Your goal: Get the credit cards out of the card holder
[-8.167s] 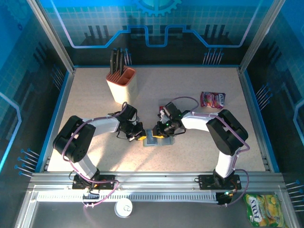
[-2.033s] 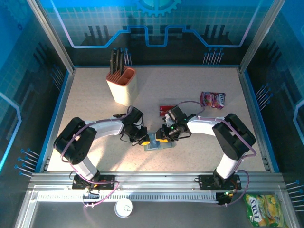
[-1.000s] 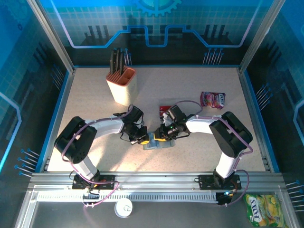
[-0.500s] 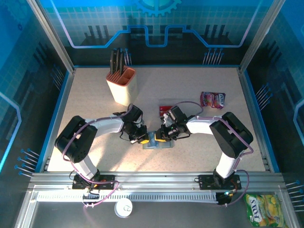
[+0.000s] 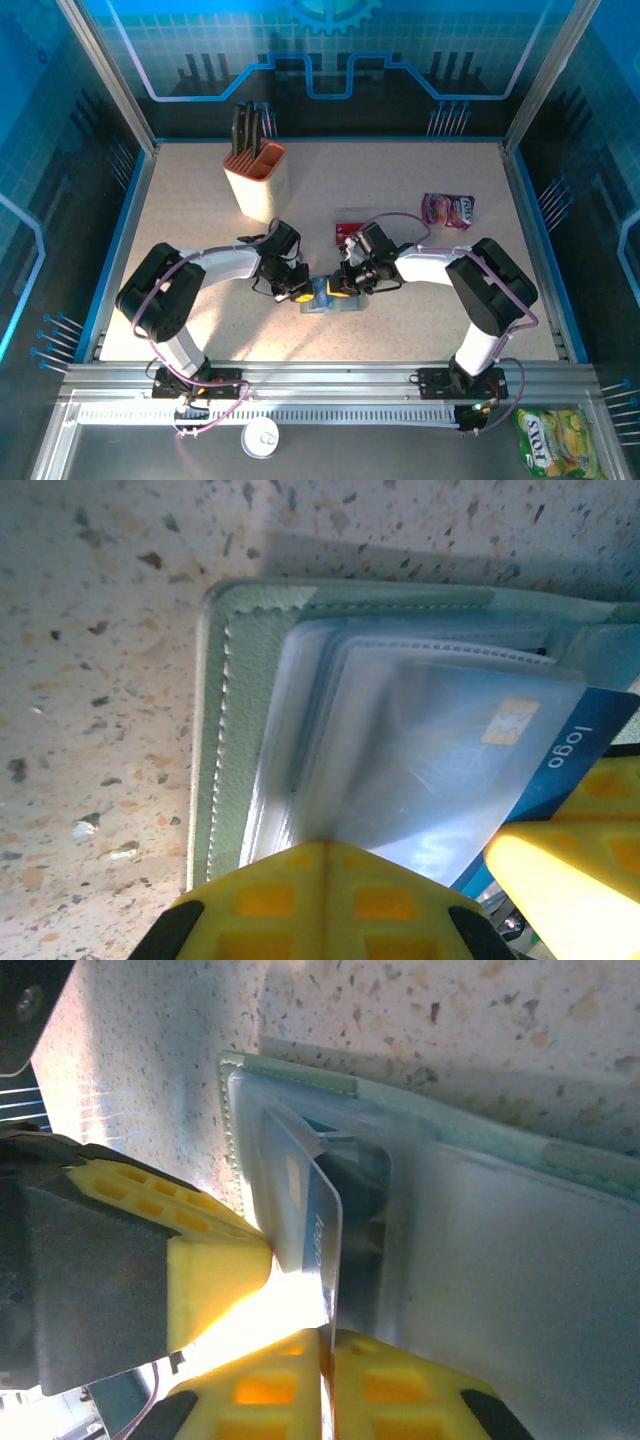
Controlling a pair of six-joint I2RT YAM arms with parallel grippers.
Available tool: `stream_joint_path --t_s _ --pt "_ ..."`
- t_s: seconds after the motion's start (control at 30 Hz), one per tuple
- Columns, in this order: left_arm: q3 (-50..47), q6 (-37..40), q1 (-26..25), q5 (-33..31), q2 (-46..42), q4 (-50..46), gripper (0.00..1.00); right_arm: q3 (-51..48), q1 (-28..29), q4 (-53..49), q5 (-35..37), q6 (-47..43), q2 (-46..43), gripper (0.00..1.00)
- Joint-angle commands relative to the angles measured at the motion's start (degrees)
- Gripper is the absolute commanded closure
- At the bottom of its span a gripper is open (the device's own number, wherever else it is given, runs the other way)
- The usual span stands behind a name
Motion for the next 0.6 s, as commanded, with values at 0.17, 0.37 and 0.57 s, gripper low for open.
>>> stream_joint_path --t_s 0.17,0.37,0.57 --pt "-0.37 1.28 0.77 -3.85 3.03 -2.80 1.00 -2.44 -1.80 -0.26 1.59 0.21 -3.75 0.96" --pt "1.37 2.33 0.99 -4.01 3.57 -4.17 1.00 -3.31 -3.37 -3.43 3.05 -0.65 -6.40 0.97" --pt "3.05 3.28 1.13 -4.00 4.37 -5.22 1.00 -3.45 -4.69 -6.64 4.37 -1.81 -10.10 0.97"
